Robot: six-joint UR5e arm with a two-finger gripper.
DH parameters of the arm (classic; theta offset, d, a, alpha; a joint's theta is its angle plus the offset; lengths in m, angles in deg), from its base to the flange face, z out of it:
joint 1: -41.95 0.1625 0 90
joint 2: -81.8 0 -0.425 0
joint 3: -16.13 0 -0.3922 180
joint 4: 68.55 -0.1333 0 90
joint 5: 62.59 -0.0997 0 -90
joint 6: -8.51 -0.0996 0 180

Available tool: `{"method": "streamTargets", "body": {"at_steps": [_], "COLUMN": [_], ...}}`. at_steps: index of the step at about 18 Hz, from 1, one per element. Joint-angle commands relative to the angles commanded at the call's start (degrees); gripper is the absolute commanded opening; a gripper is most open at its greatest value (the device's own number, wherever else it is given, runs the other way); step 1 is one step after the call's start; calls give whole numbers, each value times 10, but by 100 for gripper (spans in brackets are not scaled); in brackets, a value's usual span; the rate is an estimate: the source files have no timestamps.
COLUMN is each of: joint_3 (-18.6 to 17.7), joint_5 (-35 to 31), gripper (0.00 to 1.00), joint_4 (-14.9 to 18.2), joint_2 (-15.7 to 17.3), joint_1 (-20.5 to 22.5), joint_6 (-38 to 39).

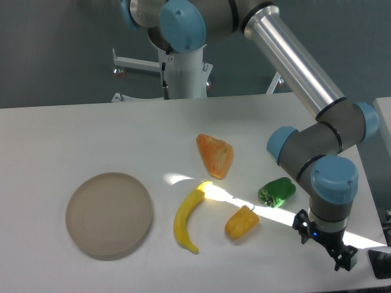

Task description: Pick up the green pepper from the table

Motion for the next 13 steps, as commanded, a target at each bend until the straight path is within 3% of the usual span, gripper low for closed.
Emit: {"method": "streamTargets", "body": {"at_steps": [13], "joint_3": [-6], "joint_5": [-1], "gripper": [100], "joint_4": [0], "joint_2": [2], "joint_1": [-2], "joint_6": [19]}}
